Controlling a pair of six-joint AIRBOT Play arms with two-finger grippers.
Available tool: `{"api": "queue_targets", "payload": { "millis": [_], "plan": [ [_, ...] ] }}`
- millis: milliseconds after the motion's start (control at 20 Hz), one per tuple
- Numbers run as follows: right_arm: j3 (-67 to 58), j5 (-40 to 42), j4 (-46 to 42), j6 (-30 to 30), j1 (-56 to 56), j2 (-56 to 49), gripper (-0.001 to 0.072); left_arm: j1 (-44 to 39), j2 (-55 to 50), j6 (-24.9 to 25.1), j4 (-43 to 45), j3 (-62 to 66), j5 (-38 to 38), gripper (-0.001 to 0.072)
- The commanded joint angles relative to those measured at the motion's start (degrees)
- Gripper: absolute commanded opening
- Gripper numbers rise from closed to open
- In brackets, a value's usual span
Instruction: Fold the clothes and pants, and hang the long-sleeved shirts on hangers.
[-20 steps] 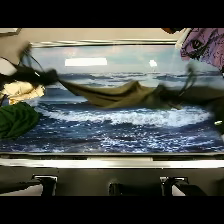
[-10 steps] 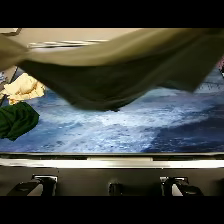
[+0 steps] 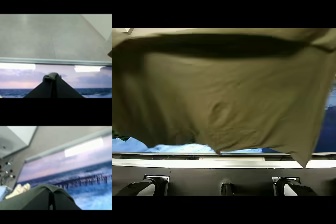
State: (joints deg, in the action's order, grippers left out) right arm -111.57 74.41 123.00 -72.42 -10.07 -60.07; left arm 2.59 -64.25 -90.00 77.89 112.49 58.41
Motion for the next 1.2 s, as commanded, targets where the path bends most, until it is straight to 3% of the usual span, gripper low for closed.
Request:
{"api": "queue_targets", "payload": {
  "millis": [0,200,350,650,700,750,850,900,1000,1100,1150],
  "plan": [
    [2.69,2.08,-0.9,-4.61,0.04,-11.65,0.0026,-0.26,-14.49,0.02,0.02,0.09,-4.37,0.0012],
    [8.68,-4.63,-1.81,-8.0,0.04,-25.86,0.0027,-2.6,-31.5,0.04,-2.03,0.09,-8.74,0.0014],
    [11.98,-9.14,-1.75,-8.2,0.04,-35.47,0.0027,-5.07,-40.5,0.02,-2.71,0.09,-8.0,0.0015],
    [12.17,-9.46,0.09,-8.22,0.04,-47.01,0.0027,-8.02,-47.3,-0.02,-8.46,0.09,-0.74,0.0021],
    [12.17,-9.55,0.2,-8.76,0.02,-47.17,0.0031,-8.0,-47.1,-0.24,-8.48,0.2,0.24,0.0064],
    [12.17,-9.18,0.7,-9.46,0.0,-46.93,0.0059,-7.48,-46.6,-0.98,-8.48,0.7,1.86,0.0152],
    [12.13,-5.66,0.81,-12.55,-0.61,-45.27,0.0249,-5.27,-44.5,-3.02,-8.46,1.99,6.6,0.0396],
    [12.13,-2.75,0.74,-15.74,-1.38,-43.8,0.0274,-3.56,-42.49,-2.97,-8.41,1.97,9.18,0.0455],
    [12.15,4.55,-1.42,-22.73,-3.93,-40.63,0.0325,0.61,-38.38,-2.01,-8.26,1.64,15.17,0.0455],
    [14.53,8.22,-2.32,-23.71,-8.72,-36.96,0.033,5.38,-33.29,-1.22,-8.02,-2.19,19.56,0.0455],
    [17.64,8.31,-2.23,-24.46,-11.26,-34.62,0.0372,7.61,-30.21,-1.22,-8.04,-6.19,20.04,0.0455]
  ]
}}
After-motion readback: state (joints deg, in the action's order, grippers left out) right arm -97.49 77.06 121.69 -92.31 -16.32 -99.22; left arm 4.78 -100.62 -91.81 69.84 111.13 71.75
